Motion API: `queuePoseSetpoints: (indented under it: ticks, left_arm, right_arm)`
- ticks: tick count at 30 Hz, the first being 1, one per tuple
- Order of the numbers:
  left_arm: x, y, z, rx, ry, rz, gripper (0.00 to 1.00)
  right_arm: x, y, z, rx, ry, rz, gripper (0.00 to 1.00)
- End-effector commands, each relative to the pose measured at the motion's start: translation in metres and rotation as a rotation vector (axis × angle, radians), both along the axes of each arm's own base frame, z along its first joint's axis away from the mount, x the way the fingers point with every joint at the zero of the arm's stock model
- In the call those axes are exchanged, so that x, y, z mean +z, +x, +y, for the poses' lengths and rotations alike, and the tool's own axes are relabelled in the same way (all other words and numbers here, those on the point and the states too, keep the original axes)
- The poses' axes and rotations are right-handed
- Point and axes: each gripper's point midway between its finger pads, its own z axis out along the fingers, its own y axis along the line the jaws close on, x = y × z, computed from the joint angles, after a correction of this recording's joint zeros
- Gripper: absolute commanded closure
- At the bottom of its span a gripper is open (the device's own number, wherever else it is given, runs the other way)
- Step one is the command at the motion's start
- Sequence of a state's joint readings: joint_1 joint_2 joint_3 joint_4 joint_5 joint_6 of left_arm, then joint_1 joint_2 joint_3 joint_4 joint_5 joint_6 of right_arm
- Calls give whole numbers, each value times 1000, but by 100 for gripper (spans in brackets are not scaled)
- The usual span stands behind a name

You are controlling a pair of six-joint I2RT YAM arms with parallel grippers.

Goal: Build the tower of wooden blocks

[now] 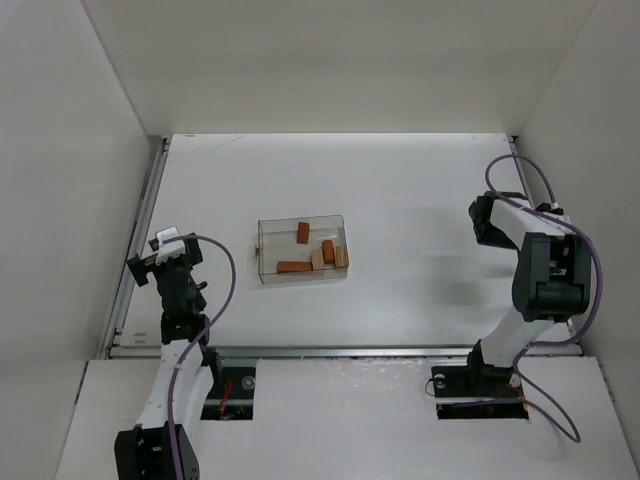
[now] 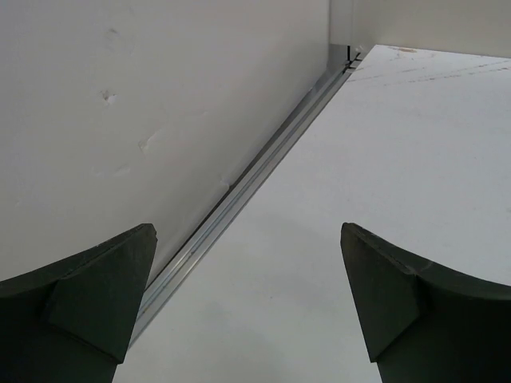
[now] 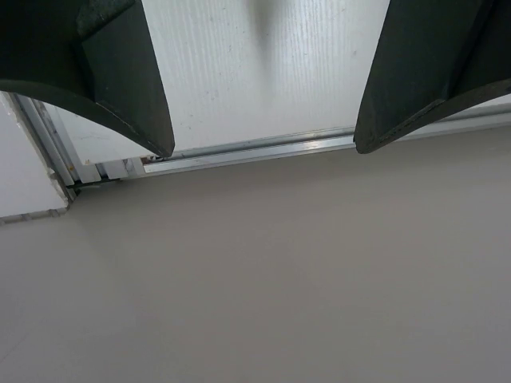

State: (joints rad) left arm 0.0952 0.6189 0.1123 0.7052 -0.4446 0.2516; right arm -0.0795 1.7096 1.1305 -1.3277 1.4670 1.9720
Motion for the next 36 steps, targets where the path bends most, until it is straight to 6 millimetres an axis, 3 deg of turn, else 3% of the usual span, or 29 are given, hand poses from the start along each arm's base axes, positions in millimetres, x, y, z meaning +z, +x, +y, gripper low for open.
queuePoseSetpoints:
  ticks: [1,4,7,8,9,10,11,12,14,15,16,17,18,19,20,21,22,23,24,25,26,29,33,34,36]
  left_arm:
    - [21,3,-1,-7,10,-64,0]
    - [21,3,-1,-7,10,-64,0]
    - [25,8,-2,-17,20,-42,0]
    - [37,13,-4,-41,44,1,0]
    - [62,20,-8,-69,52,-45,0]
    - [62,23,-14,-110,64,22,0]
    - [75,30,-20,-158,101,42,0]
    - [109,44,-34,-251,117,9,0]
    - [110,61,-53,-375,101,104,0]
    - [111,69,-63,-445,119,162,0]
    - [126,92,-83,-556,108,199,0]
    - [101,92,-93,-609,53,341,0]
    - [94,98,-101,-651,26,409,0]
    - [93,118,-113,-703,-2,477,0]
    - [68,110,-132,-764,-52,628,0]
    - [58,112,-142,-789,-71,701,0]
    - [50,114,-154,-814,-92,762,0]
    - [41,122,-171,-836,-117,815,0]
    - [32,116,-177,-840,-132,872,0]
    - [27,116,-184,-850,-138,885,0]
    - [23,114,-186,-837,-135,897,0]
    - [5,107,-194,-816,-153,940,0]
    - [-45,96,-201,-789,-214,1066,8]
    - [-53,94,-205,-783,-215,1084,15]
    - [-66,94,-205,-738,-226,1117,26]
  right_arm:
    - [20,3,-6,10,-64,-26,0]
    - [31,13,0,40,-58,21,0]
    - [66,38,12,111,-120,45,0]
    - [91,49,21,148,-155,65,0]
    - [94,47,21,150,-168,113,0]
    - [112,60,33,184,-181,56,0]
    - [129,64,40,201,-183,-9,0]
    - [132,69,50,224,-145,-13,0]
    - [160,84,80,308,-89,-84,0]
    - [164,89,92,349,-74,-17,0]
    - [165,97,106,396,-54,40,0]
    - [166,107,130,478,-36,111,0]
    - [167,138,152,559,1,63,0]
    - [142,162,188,900,91,393,0]
    - [129,174,219,1135,138,445,0]
    - [117,173,235,1252,183,449,0]
    - [139,169,250,1338,224,291,0]
    - [141,166,282,1520,304,232,0]
    - [133,157,296,1603,347,215,0]
    - [153,149,309,1699,341,128,0]
    - [153,141,330,1818,389,101,0]
    - [134,126,340,1864,456,103,0]
    - [108,115,323,1757,459,165,0]
    - [96,113,320,1739,468,192,0]
    - [95,104,321,1744,477,190,0]
